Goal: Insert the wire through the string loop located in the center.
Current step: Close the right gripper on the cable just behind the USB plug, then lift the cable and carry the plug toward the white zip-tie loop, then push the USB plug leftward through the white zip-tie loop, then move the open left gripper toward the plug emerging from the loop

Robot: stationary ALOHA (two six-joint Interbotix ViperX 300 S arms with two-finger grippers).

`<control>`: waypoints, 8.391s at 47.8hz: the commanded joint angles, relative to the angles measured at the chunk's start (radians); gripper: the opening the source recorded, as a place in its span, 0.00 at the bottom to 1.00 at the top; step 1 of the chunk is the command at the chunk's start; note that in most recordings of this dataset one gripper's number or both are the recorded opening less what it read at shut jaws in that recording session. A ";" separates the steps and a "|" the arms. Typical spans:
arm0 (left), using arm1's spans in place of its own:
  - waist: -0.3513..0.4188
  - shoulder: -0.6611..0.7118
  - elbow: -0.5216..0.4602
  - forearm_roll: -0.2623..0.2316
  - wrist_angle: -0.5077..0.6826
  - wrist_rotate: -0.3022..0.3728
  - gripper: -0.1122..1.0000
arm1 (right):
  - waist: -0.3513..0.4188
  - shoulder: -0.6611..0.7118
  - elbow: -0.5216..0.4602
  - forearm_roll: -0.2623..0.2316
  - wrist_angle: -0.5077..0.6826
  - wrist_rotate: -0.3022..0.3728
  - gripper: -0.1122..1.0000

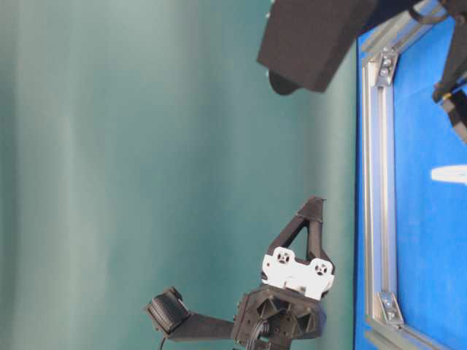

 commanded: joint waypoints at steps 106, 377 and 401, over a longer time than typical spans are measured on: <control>0.000 -0.026 -0.008 0.003 -0.005 -0.003 0.10 | 0.006 -0.229 0.009 0.000 0.184 -0.003 0.08; 0.000 -0.026 -0.011 0.005 -0.006 -0.008 0.10 | -0.232 -0.293 0.127 0.002 0.167 -0.026 0.08; -0.118 -0.028 0.008 0.003 -0.005 -0.051 0.10 | -0.232 -0.291 0.127 0.002 0.166 -0.028 0.08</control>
